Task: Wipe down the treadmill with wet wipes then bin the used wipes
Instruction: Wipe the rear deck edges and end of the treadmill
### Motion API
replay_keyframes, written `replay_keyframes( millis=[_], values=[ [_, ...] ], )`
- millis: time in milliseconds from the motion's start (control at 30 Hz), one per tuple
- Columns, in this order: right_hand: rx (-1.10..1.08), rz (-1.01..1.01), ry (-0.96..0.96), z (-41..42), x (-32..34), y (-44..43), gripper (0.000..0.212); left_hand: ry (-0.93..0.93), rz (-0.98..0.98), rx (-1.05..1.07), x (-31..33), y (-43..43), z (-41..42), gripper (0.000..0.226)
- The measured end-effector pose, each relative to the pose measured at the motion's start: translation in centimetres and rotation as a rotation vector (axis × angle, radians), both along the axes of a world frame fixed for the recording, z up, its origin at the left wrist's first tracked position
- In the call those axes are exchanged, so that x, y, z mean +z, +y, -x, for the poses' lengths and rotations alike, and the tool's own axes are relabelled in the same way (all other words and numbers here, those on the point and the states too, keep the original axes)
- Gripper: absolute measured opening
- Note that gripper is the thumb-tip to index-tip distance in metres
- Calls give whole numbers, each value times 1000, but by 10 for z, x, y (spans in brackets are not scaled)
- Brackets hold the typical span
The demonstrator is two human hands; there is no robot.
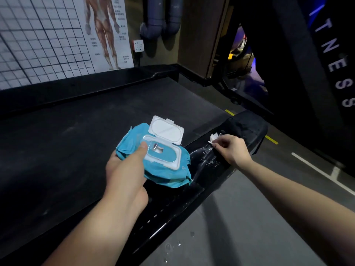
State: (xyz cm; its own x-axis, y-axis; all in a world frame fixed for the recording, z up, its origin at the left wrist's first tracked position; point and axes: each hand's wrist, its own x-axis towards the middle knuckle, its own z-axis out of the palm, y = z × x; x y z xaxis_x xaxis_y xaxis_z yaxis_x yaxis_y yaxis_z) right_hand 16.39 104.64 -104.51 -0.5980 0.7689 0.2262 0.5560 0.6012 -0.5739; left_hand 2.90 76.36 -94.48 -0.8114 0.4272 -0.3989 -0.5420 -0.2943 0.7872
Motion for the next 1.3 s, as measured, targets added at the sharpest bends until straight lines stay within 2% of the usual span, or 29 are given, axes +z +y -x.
replay_keyframes(
  millis=[167,300,367,467,600,733,933,1067,1233,1300],
  values=[
    [55,280,45,5,6,-15,5,-11,-8,15,0,-1,1,29],
    [-40,276,270,10,19,6,13,8,-9,32,-1,0,-1,27],
    [-153,252,308,8,19,24,19,22,-3,45,-2,0,-1,26],
    [-264,187,201,3,7,43,26,34,6,47,-3,0,-2,26],
    [-238,120,104,7,-1,46,31,37,-5,13,-4,0,-4,27],
    [-193,11,-44,18,-9,52,16,32,-1,-2,-5,0,-5,26],
    [-136,-76,-277,24,-20,58,21,17,-2,2,-3,0,-4,25],
    [-51,-87,-275,23,-14,50,22,5,-9,3,0,-1,-4,25],
    [180,-188,-234,17,-4,6,19,-7,-8,13,4,-2,-1,24],
    [256,-162,-264,14,3,-9,20,-13,-15,23,5,-3,1,23]
  ],
)
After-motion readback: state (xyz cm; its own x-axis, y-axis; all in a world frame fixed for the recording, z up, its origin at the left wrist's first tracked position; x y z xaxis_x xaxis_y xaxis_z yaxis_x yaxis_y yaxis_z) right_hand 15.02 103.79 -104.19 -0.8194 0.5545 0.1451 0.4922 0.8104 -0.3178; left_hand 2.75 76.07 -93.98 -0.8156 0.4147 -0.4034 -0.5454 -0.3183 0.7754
